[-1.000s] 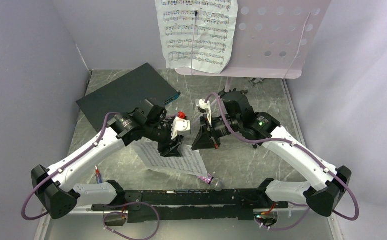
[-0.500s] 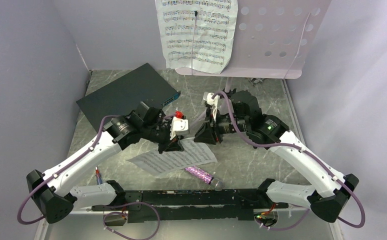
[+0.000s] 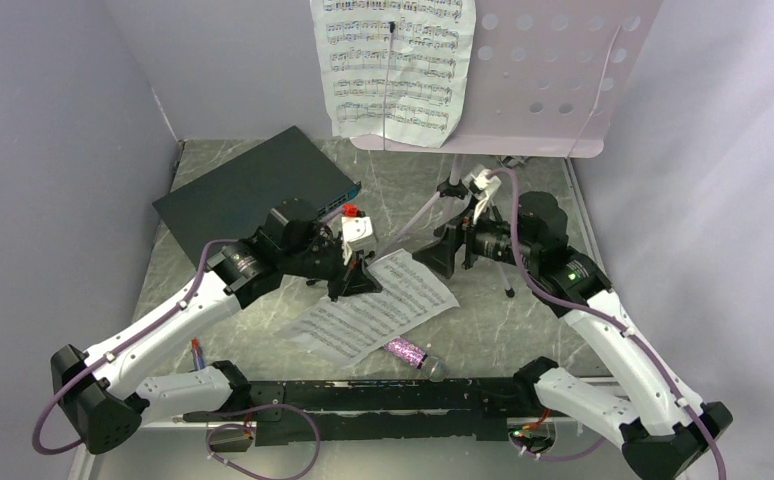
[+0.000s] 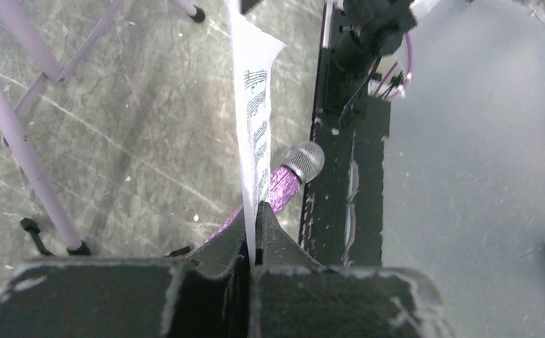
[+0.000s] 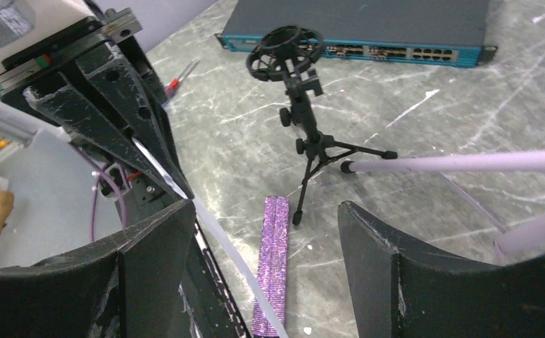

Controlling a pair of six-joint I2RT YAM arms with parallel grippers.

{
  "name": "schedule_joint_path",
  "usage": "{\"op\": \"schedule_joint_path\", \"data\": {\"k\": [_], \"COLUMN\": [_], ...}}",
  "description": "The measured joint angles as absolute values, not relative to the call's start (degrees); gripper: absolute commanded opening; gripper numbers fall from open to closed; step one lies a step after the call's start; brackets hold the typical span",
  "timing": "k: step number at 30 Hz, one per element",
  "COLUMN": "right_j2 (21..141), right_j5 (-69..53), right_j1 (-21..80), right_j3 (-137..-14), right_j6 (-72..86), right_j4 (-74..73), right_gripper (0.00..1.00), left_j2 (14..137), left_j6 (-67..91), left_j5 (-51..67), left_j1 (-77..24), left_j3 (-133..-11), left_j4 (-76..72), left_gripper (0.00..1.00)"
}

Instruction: Set up the instrument practice props

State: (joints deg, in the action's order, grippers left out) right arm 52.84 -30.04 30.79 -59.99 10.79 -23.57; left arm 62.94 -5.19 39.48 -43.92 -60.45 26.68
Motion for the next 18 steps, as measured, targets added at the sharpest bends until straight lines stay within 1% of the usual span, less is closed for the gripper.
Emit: {"op": "schedule_joint_path", "data": {"k": [4, 7, 13, 18], "right_j2": [48.8, 45.2, 38.0, 36.4], "right_j5": [-29.8, -29.2, -28.9, -31.1], "right_j1": [27.9, 26.1, 23.5, 22.8], "right_j3": [-55.4, -52.1, -45.8, -41.5], "right_j6": [13.8, 16.4, 20.9, 24.1], "right_j4": [-21.5, -20.4, -17.1, -12.3], "right_gripper": [0.87, 0.88, 0.88, 0.88], "left_j2": [62.6, 60.8, 56.4, 54.8], "left_j6": [1.2, 6.4, 15.1, 20.5], "left_j5": [39.2, 38.3, 33.2, 32.5], "left_j1": [-43.4, -42.7, -40.8, -39.2], "left_j3": [-58.4, -54.3, -47.6, -45.3], "left_j4": [19.8, 12.5, 0.8, -8.2], "left_gripper": [0.03, 0.03, 0.03, 0.03]}}
